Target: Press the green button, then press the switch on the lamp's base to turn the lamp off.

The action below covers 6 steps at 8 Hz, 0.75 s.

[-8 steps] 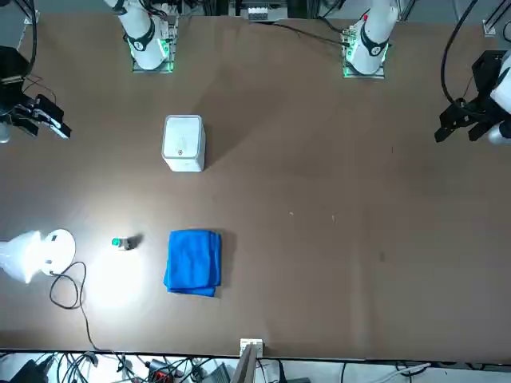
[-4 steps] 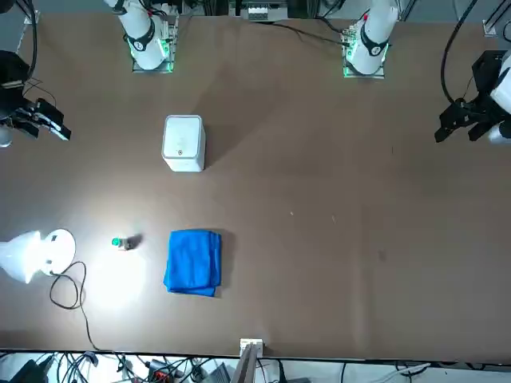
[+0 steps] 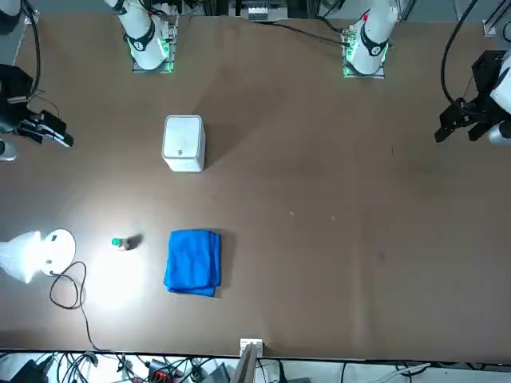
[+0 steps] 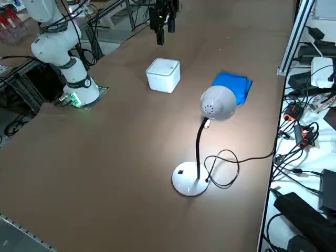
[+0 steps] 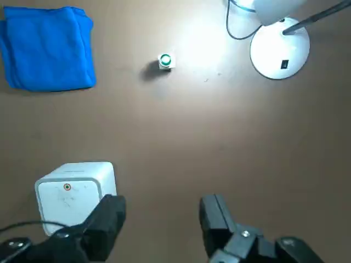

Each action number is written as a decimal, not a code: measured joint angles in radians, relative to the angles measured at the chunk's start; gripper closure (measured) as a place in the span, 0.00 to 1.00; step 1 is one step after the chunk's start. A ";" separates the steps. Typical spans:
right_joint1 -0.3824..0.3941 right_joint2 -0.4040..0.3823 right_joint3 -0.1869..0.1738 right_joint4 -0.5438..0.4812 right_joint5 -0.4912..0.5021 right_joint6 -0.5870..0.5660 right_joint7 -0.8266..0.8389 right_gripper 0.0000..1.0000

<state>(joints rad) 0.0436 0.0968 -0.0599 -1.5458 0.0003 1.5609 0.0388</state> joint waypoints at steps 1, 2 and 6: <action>0.001 0.008 0.004 0.000 0.000 0.000 0.000 0.43; 0.000 0.010 0.004 0.001 0.000 0.000 0.000 0.62; -0.001 0.031 0.002 -0.001 0.000 0.019 0.017 0.98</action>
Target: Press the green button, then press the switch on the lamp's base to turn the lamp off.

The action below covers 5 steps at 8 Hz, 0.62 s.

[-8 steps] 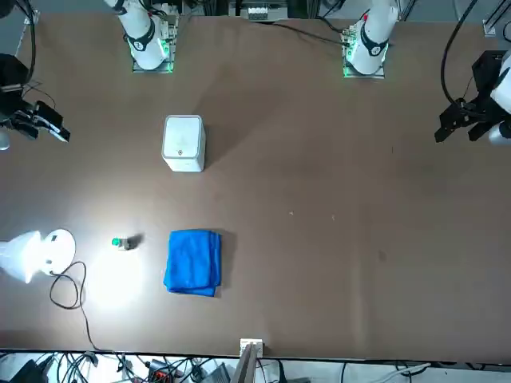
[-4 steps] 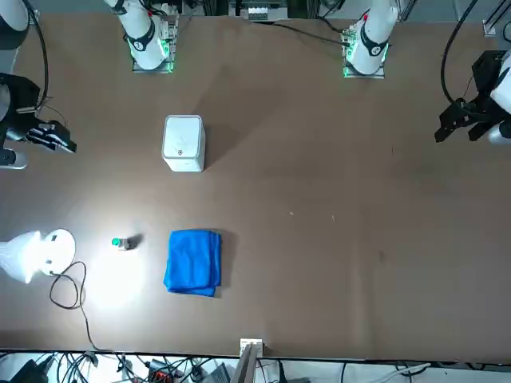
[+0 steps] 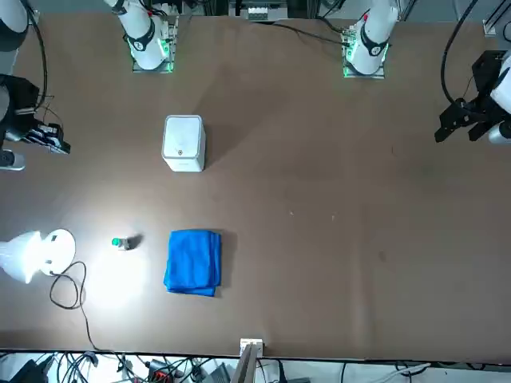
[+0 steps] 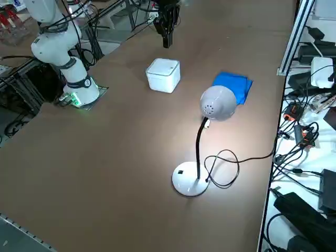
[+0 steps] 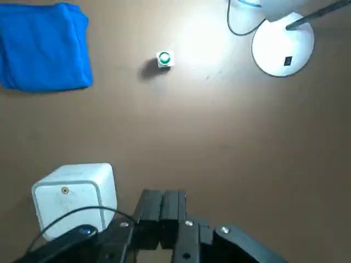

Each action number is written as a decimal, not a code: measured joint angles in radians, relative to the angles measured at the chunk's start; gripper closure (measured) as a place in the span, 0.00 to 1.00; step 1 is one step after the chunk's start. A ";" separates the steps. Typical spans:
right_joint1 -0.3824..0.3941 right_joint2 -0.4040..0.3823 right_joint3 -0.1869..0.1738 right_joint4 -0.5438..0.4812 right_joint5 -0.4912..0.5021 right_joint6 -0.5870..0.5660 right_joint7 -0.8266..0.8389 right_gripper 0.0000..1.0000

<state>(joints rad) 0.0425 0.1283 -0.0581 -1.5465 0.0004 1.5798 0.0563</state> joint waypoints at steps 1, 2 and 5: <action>0.001 0.040 0.001 -0.007 0.000 0.061 0.013 0.98; 0.003 0.100 0.004 -0.014 0.000 0.150 0.018 0.98; 0.006 0.303 0.006 -0.022 0.000 0.430 0.026 0.98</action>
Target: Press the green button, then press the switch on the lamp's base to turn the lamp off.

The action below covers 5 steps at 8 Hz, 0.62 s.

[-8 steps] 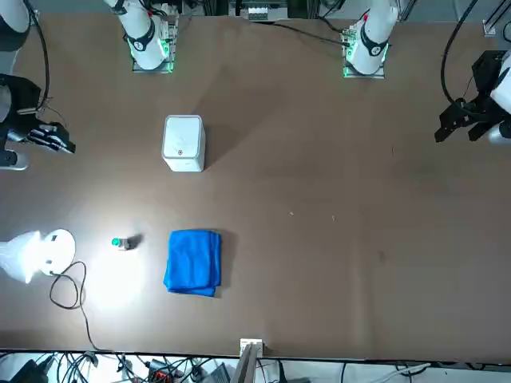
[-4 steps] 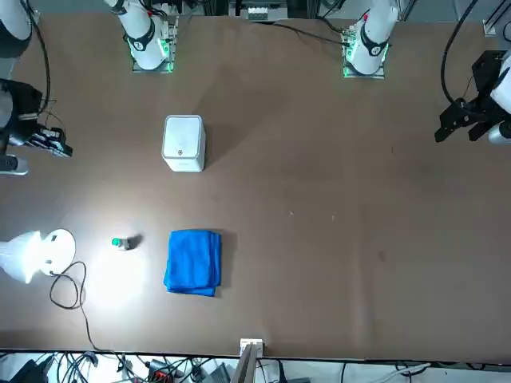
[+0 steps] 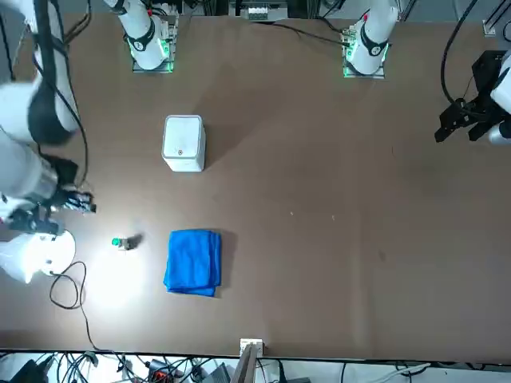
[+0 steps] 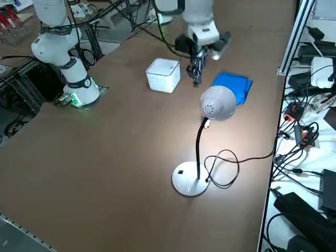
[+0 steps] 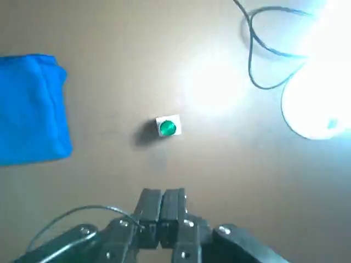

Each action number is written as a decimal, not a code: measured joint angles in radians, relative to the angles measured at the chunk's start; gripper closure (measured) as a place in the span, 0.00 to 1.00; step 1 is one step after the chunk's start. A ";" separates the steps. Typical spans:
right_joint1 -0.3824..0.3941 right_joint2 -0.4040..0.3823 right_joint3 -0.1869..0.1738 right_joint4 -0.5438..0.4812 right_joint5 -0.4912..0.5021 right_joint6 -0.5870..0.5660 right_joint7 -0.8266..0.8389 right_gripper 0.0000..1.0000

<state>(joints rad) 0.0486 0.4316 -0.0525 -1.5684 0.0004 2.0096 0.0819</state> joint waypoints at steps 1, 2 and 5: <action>-0.001 0.059 -0.001 -0.005 0.000 0.095 0.000 0.99; -0.001 0.102 -0.001 -0.007 0.000 0.175 0.006 0.99; 0.001 0.152 -0.001 -0.023 0.000 0.248 0.043 0.99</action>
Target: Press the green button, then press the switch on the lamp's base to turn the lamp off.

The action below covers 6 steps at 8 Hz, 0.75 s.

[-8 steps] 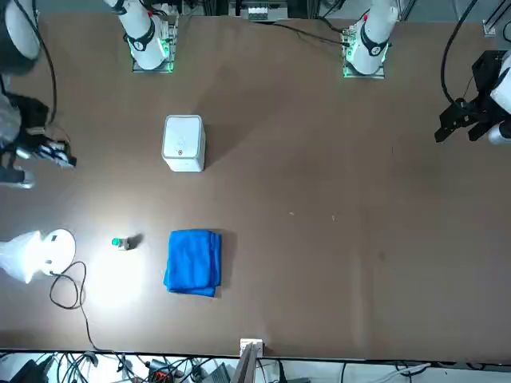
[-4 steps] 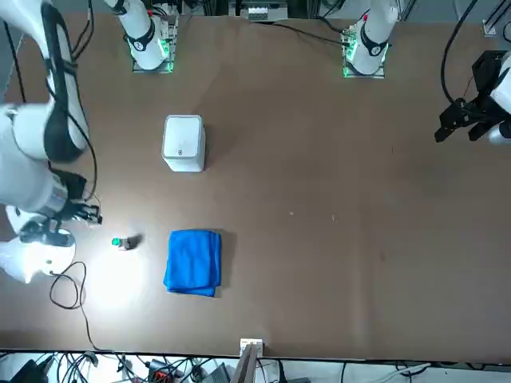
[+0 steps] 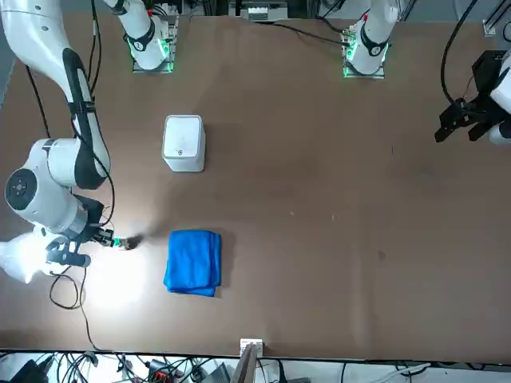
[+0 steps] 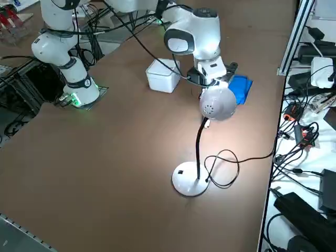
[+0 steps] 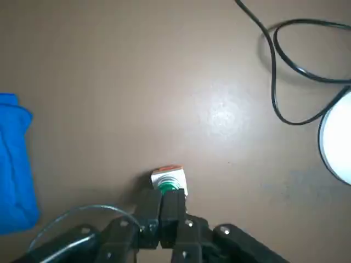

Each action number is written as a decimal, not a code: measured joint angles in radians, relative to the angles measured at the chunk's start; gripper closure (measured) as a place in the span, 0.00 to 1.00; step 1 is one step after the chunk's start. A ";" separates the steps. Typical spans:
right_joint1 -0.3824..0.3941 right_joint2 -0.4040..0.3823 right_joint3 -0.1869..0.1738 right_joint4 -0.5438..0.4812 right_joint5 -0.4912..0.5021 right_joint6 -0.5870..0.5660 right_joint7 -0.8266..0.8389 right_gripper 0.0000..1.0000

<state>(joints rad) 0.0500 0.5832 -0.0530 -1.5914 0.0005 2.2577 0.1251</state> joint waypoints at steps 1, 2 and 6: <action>0.001 0.002 0.000 -0.017 0.000 0.006 0.001 0.99; 0.000 0.002 0.000 -0.029 0.000 0.009 0.002 0.99; 0.001 0.000 0.000 -0.033 0.000 0.024 0.008 0.99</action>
<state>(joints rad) 0.0512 0.5832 -0.0526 -1.6243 0.0008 2.2819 0.1328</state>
